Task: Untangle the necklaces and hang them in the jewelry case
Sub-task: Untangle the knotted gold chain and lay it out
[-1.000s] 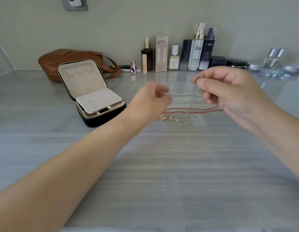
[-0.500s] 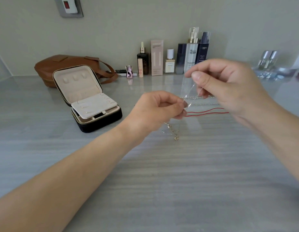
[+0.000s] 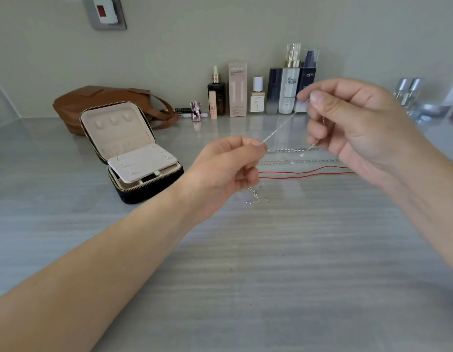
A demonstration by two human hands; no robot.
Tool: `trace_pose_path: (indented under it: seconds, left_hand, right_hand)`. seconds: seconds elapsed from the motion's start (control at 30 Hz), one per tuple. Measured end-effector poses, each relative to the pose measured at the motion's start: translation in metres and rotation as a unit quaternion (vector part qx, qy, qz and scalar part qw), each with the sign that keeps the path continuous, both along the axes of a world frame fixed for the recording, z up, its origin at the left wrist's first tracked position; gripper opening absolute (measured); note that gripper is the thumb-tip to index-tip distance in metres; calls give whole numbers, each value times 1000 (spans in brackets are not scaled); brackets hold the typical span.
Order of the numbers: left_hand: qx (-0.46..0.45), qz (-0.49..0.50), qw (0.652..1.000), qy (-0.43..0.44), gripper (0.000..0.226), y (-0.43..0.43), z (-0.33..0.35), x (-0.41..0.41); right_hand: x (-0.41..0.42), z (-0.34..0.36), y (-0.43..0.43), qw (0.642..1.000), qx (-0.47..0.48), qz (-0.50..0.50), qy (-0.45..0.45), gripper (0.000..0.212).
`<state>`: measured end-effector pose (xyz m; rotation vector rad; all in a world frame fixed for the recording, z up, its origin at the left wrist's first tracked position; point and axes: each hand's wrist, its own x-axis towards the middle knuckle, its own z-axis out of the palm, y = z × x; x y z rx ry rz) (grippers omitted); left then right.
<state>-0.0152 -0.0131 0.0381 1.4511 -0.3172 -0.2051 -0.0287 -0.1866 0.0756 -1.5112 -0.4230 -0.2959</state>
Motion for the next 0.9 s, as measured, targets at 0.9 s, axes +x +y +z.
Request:
trace_pose_path:
  seconds: [0.9]
  left_hand:
    - [65,106,992,-13,33,20,1,16]
  right_hand:
    - [7,39,-14,914,-339,-165,-151,15]
